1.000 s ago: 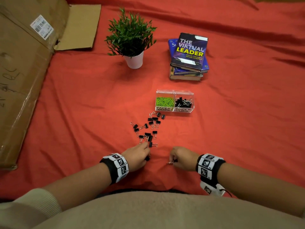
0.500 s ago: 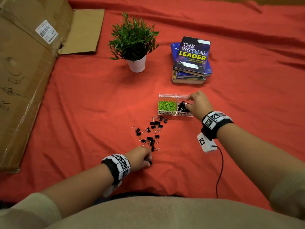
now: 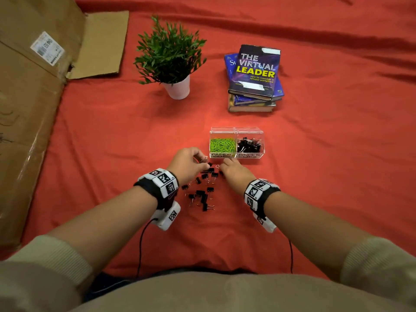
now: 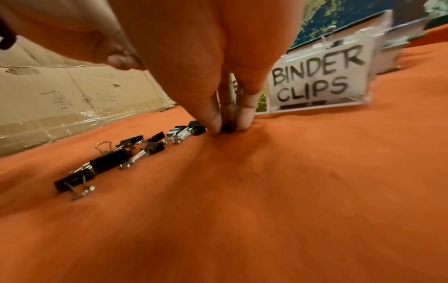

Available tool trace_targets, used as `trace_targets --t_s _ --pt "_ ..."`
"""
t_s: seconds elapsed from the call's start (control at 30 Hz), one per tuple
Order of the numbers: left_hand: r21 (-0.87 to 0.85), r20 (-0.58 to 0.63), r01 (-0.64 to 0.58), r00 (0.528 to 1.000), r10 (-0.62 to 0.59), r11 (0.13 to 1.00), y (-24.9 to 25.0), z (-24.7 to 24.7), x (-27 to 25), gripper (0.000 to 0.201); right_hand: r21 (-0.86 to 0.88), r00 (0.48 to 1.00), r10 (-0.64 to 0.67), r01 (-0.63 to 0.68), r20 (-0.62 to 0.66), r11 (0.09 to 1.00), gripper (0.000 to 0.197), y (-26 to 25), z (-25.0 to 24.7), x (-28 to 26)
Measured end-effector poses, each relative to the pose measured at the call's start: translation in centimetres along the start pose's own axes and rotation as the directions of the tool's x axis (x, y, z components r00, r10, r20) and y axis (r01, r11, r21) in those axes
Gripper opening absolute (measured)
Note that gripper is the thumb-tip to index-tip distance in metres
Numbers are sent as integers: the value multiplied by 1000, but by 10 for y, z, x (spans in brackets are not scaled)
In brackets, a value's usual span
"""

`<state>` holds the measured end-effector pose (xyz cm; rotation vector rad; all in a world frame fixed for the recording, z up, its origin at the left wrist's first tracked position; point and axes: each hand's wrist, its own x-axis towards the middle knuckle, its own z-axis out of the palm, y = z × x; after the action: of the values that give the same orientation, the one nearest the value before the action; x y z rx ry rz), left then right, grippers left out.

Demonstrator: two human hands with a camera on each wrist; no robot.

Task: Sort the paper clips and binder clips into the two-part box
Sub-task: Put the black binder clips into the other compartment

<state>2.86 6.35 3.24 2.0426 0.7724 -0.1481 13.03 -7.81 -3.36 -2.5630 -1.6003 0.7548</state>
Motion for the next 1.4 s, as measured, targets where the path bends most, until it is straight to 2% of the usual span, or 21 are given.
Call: trace_targets --t_s 0.13,0.27,0.37,0.47,0.53,0.6,0.67,0.73,0.83,0.93,1.0,1.07,1.13,1.17,1.27,1.33,1.4 --pt "18 -3 -73 997 73 997 33 18 30 12 96 996 65 -58 -65 994 29 18 11 -19" --pt "154 9 -182 983 183 971 67 41 59 9 280 984 134 -98 -114 955 23 32 12 -41" --pt "307 29 -247 968 250 919 82 56 78 11 436 944 258 -147 -207 888 16 40 1 -57" --pt "463 100 -314 948 303 829 83 67 89 18 554 874 376 -157 -307 818 16 51 -23 -63" --pt "607 156 -367 925 347 705 76 74 91 22 553 842 403 -156 -360 819 16 62 -40 -59" --pt "710 196 -394 907 373 584 70 79 90 20 530 829 408 -165 -382 832 16 72 -53 -49" --pt "733 202 -397 903 380 553 65 81 87 23 497 837 396 -177 -379 850 17 79 -63 -37" --pt "702 179 -409 894 411 584 60 78 82 28 437 858 366 -190 -362 879 17 81 -69 -23" --pt "610 76 -409 883 463 679 54 66 70 29 308 896 327 -233 -301 923 19 82 -71 -7" --pt "515 -23 -374 893 449 771 37 46 52 29 185 926 283 -242 -250 953 24 82 -67 3" --pt "459 -60 -328 916 397 825 16 33 40 25 89 937 249 -234 -247 968 25 77 -66 5" --pt "434 -67 -257 946 316 863 -9 22 28 22 62 918 227 -219 -324 974 25 66 -67 2" --pt "447 -52 -164 977 208 880 -36 15 16 23 100 900 153 -122 -408 987 25 46 -64 -3" --pt "462 -35 -122 987 156 878 -48 14 10 27 119 909 90 -45 -407 992 25 33 -60 -5" --pt "501 20 -45 999 40 865 -74 14 -3 39 155 973 -80 115 -218 981 32 -7 -36 -6" --pt "494 26 -25 1000 14 869 -81 17 -8 40 104 990 -121 127 -68 986 50 -23 -22 0" --pt "476 24 -20 1000 10 879 -82 20 -12 39 49 992 -127 125 27 991 66 -28 -13 5"
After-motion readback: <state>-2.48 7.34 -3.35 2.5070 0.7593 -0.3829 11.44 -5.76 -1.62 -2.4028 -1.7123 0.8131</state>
